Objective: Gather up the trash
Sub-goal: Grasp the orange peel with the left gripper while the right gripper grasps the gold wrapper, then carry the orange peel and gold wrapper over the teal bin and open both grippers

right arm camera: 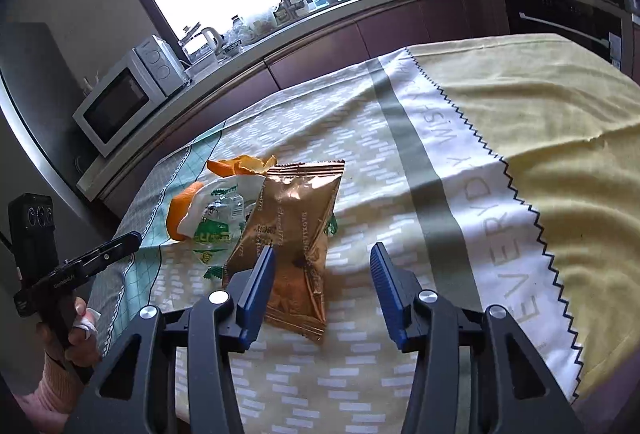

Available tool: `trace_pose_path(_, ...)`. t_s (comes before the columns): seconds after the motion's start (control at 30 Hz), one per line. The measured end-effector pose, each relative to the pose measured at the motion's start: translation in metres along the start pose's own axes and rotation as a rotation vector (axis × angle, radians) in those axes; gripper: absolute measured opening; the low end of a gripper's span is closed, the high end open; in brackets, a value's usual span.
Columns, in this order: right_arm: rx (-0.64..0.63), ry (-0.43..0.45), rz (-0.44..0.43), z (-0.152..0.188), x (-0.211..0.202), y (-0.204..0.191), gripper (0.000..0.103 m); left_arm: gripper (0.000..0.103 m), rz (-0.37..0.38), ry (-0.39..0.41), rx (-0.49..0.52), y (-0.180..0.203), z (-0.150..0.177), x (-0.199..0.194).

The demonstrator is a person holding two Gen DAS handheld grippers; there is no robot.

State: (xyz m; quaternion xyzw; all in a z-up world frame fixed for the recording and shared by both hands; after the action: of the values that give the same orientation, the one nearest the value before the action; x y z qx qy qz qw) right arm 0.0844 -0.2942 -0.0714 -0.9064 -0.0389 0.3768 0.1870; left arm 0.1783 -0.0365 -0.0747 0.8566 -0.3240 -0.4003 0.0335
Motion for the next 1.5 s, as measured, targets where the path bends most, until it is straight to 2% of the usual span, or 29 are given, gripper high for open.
trace_pose_path(0.27,0.013,-0.016,-0.083,0.005,0.008,-0.007,0.047,0.035,-0.028,-0.053,-0.002,0.004,-0.012,0.032)
trace_pose_path(0.33,0.011,-0.022,-0.098,0.005,0.008,-0.007,0.040,0.031,-0.018,-0.067,-0.016,0.003,-0.014,0.039)
trace_pose_path(0.4,0.015,-0.022,-0.105,0.007,0.008,-0.006,0.022,0.014,0.009,-0.081,-0.033,0.002,-0.015,0.045)
trace_pose_path(0.57,0.005,0.000,-0.113,0.009,-0.002,-0.006,0.011,0.010,0.025,-0.074,-0.040,0.005,-0.015,0.047)
trace_pose_path(0.8,-0.027,0.034,-0.111,0.004,-0.019,-0.012,0.009,0.006,0.029,-0.029,-0.041,0.004,-0.014,0.026)
trace_pose_path(1.2,-0.083,0.103,-0.117,-0.013,-0.046,-0.033,0.009,0.005,0.045,0.075,-0.081,-0.014,-0.006,-0.041)
trace_pose_path(1.33,-0.093,0.112,-0.136,-0.016,-0.049,-0.043,0.009,0.005,0.035,0.096,-0.092,-0.026,-0.001,-0.061)
trace_pose_path(1.5,-0.146,0.097,-0.198,-0.018,-0.039,-0.073,0.009,0.005,0.005,0.128,-0.105,-0.043,0.004,-0.088)
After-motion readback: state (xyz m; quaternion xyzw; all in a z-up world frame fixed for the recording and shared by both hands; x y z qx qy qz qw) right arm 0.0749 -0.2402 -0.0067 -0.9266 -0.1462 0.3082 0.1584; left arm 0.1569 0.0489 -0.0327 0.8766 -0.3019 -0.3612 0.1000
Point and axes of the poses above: each gripper's, at about its wrist camera, not at the fingertips, and x roughly the way its jaws point, y to its right, z to its underside, the point moved 3 cm from there along x, roughly the way its jaws point, and after that the axes turned 2 degrees about -x, right-handed, at the moved point
